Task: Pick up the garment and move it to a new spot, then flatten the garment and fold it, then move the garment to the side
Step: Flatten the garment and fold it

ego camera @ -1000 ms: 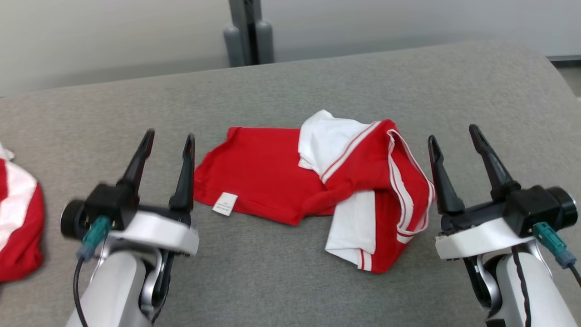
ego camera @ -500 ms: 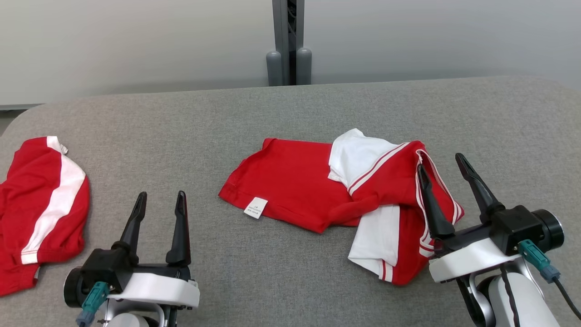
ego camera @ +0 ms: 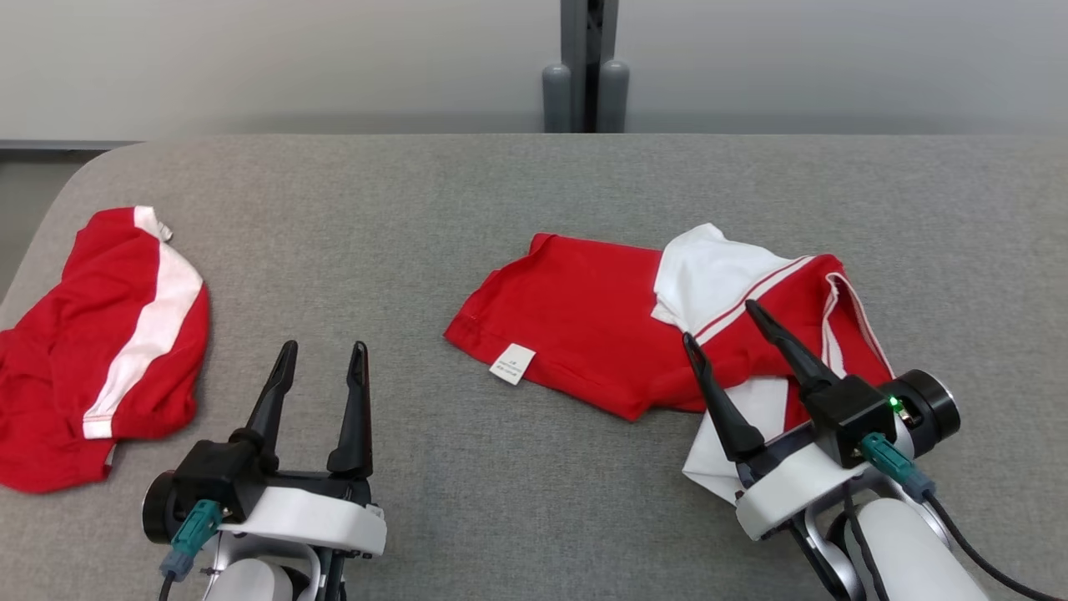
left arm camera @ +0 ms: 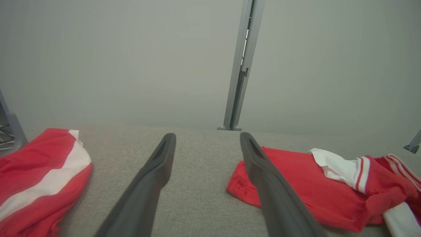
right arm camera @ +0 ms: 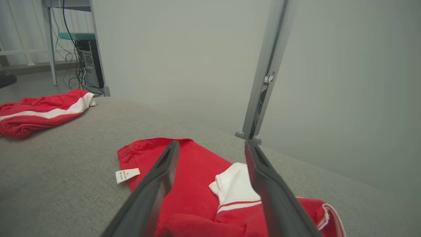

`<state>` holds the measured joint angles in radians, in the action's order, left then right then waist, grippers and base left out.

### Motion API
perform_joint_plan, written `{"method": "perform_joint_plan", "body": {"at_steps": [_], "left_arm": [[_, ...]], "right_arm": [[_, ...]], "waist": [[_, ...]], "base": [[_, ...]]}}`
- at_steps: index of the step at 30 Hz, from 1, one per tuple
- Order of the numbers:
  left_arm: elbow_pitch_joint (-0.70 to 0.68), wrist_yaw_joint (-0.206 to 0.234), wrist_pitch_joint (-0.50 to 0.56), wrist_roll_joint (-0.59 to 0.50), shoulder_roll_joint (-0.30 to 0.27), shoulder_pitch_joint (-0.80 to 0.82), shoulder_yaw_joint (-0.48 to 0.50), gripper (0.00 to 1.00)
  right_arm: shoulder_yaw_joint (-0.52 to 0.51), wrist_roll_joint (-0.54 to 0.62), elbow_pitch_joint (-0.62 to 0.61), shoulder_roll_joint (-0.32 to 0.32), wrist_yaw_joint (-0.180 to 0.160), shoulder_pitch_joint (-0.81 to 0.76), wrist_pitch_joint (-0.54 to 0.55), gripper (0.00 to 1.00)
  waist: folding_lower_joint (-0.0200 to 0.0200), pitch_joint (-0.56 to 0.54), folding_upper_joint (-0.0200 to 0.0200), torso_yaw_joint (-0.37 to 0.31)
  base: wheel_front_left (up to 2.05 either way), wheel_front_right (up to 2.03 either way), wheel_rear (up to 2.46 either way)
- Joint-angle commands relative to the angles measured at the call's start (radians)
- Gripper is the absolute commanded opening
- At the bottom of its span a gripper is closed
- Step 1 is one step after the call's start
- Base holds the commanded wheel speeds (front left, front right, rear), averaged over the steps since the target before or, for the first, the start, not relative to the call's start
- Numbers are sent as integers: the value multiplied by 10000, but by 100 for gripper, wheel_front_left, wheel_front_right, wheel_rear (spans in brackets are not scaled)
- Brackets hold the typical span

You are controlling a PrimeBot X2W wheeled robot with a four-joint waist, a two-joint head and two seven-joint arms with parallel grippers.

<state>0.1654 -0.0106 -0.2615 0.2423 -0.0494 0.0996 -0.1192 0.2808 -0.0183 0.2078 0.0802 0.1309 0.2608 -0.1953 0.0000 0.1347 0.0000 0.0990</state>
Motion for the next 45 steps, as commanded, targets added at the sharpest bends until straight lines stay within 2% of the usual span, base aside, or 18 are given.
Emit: {"method": "perform_joint_plan", "body": {"at_steps": [1, 8, 16, 20, 22, 32, 39, 45], "left_arm": [[34, 67, -31, 188, -25, 214, -164, 100], [198, 223, -31, 471, -25, 307, -494, 100], [214, 306, -32, 665, -25, 361, -775, 100], [225, 338, -32, 728, -25, 452, -822, 100], [222, 349, -32, 748, -25, 473, -822, 100], [268, 326, -32, 696, -24, 523, -902, 100], [266, 292, -32, 730, -25, 589, -1150, 100], [256, 339, -32, 769, -24, 544, -1350, 100]], "right_arm": [[275, -86, 270, 275, -2, 204, 290, 100], [1161, -259, 1177, 992, -2, 414, 1385, 100], [1634, 41, 1571, 1655, -2, 627, 2088, 100], [1520, 239, 1840, 1778, -2, 807, 2419, 100], [1463, 342, 1892, 1814, -2, 861, 2513, 0], [303, -318, 1362, 1356, -2, 1390, 1936, 0], [-974, -854, 1346, 1677, -2, 2410, 2374, 0], [-2685, -648, 2286, 2165, -2, 3394, 2553, 0]], "waist": [[0, 227, 0, 432], [0, 446, 0, 1011], [0, 617, 0, 1380], [0, 712, 0, 1501], [0, 752, 0, 1540], [0, 692, 0, 1503], [0, 716, 0, 1651], [0, 969, 0, 1971]], "base": [[0, 0, 0], [0, 0, 0], [0, 0, 0], [0, 0, 0], [0, 0, 0], [0, 0, 0], [0, 0, 0], [0, 0, 0]]}}
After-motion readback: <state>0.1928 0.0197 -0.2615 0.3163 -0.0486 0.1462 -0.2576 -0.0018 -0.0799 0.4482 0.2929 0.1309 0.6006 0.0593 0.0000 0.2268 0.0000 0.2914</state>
